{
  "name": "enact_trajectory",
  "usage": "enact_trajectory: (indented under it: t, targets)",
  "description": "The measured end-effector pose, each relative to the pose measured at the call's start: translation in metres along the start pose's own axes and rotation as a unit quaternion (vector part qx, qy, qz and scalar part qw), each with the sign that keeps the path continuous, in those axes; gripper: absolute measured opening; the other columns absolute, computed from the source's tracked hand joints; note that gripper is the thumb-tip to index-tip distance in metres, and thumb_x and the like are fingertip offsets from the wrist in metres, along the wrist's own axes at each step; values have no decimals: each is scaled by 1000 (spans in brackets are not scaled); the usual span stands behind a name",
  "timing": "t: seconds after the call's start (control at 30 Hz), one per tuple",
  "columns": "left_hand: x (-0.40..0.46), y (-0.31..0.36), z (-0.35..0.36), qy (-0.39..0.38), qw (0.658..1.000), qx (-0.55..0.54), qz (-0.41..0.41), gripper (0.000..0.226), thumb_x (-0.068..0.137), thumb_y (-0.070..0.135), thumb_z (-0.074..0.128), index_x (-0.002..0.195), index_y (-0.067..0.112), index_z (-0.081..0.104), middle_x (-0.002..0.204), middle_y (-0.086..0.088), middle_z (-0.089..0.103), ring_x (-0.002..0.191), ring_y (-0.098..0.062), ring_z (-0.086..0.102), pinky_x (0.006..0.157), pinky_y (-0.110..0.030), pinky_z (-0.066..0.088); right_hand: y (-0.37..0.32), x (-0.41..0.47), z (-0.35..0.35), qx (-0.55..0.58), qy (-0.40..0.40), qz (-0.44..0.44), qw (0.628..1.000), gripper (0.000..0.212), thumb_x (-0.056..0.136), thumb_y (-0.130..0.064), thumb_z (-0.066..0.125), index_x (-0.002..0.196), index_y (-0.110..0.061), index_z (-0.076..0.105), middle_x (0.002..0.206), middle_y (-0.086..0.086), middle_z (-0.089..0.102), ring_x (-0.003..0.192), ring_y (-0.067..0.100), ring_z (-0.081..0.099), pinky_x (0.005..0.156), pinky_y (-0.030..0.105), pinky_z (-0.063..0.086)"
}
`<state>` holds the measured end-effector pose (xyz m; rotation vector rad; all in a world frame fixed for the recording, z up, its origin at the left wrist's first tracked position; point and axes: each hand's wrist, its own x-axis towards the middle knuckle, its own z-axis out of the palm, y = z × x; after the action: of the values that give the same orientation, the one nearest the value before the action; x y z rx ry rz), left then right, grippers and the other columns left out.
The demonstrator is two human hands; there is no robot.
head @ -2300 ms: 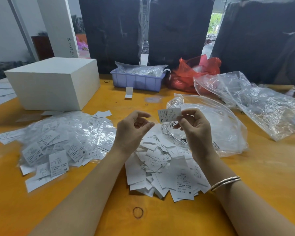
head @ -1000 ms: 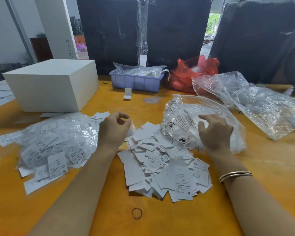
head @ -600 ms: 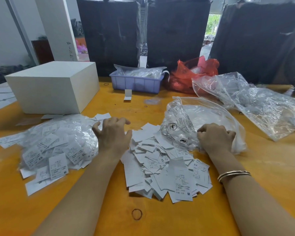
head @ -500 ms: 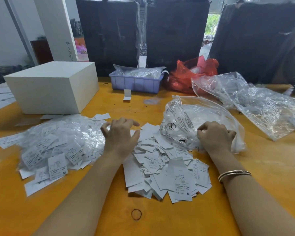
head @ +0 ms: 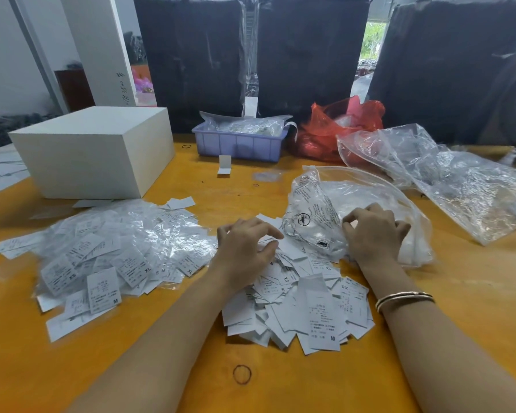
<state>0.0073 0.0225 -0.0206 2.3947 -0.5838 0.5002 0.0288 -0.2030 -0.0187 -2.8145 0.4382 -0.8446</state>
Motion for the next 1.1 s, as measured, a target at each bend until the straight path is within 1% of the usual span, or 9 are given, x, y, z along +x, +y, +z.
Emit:
enact_trajectory:
  t: [0.13,0.23,0.3,0.4,0.53,0.7,0.83,0.97,1.1]
  targets:
    - [1,4,-2,16,999,-33,-10,13,90,21,61,100,27,68,104,13,62,110,-11,52,99,-34,23,3,-1,-2,154,78,29,984,5,82,-21,68,83,-16,68,97,5,63,92,26,52,68,30,12]
    - [3,7,-5,36,991,-126,-19,15,91,21,61,105,20,67,101,12,61,102,-14,57,96,-49,39,-7,-8,-11,294,129,-59,945,5,83,-13,68,82,-12,63,82,3,67,72,16,57,68,26,26]
    - [4,8,-7,27,979,-200,-37,27,90,30,61,116,23,61,109,9,61,102,-11,56,93,-39,45,-20,-16,-17,404,73,-139,901,5,85,-6,65,88,-9,62,77,4,67,67,12,60,65,17,45]
    - [6,9,-9,-29,960,-269,-71,56,79,49,55,131,30,47,116,16,55,107,1,51,85,-7,38,-40,-31,-21,484,-79,-195,849,20,85,2,61,95,-15,60,76,-2,66,72,15,65,70,30,55]
    - [8,6,-8,-21,942,-319,-103,21,81,34,66,99,24,66,91,18,65,85,6,59,82,-19,46,-52,-37,-24,550,-170,-180,798,30,85,4,61,101,-21,57,76,1,67,75,21,64,73,30,53]
    - [10,4,-10,55,885,-434,-158,10,84,14,68,92,8,66,88,-3,73,83,-10,67,72,-12,50,-38,-33,-25,402,-228,-251,851,38,85,-10,64,118,-20,50,99,0,65,84,7,58,73,17,45]
    - [11,5,-14,90,856,-477,-181,8,84,5,66,87,11,61,80,-1,73,76,-6,68,64,-12,49,-29,-27,-18,185,-264,-346,881,38,86,-18,62,123,-19,58,117,-7,60,105,15,48,92,28,38]
    - [10,5,-15,107,869,-455,-164,12,90,9,60,88,19,66,77,3,69,69,2,64,62,-7,45,-35,-31,-17,240,-171,-348,890,18,87,-14,64,102,-11,72,99,3,71,91,24,58,83,36,46]
    - [11,4,-14,105,880,-434,-162,11,90,16,60,84,21,68,75,8,69,67,6,61,61,-5,43,-38,-34,-19,369,-112,-251,888,18,86,-1,63,99,-10,71,86,3,70,72,11,61,66,32,48]
